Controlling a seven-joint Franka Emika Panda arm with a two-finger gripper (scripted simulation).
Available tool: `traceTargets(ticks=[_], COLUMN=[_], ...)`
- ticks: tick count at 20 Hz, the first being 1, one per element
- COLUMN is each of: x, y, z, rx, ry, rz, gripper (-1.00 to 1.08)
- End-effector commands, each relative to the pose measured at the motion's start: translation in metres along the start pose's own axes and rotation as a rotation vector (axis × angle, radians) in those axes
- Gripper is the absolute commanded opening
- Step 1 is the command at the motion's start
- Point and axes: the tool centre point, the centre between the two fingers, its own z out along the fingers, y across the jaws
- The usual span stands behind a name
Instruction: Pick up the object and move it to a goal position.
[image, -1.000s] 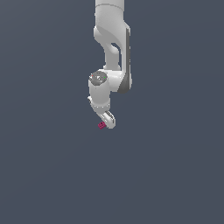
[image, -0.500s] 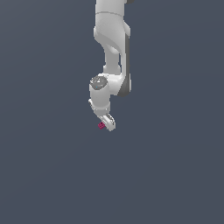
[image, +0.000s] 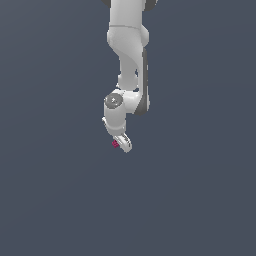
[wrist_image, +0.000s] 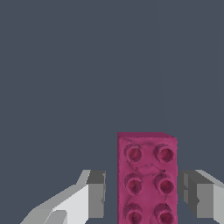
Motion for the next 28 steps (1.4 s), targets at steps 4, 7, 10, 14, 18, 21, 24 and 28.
traceTargets(ticks=[4,7,10,14,18,21,24,28], x=[0.000,0.000,0.000,-0.001,-0.003,-0.006,-0.010,-0.016], y=[0.000,0.000,-0.001,-0.003,-0.011,-0.020,-0.031,-0.051], z=[0.001,0.001,0.001,-0.004,-0.017,-0.033,-0.053,-0.086], rx=[0.001,0.001,0.001,0.001,0.001,0.001,0.001,0.000], ry=[0.001,0.001,0.001,0.001,0.001,0.001,0.001,0.002], rz=[0.000,0.000,0.000,0.000,0.000,0.001,0.001,0.001], gripper=[-1.00,-1.00,-1.00,-1.00,-1.00,-1.00,-1.00,-1.00])
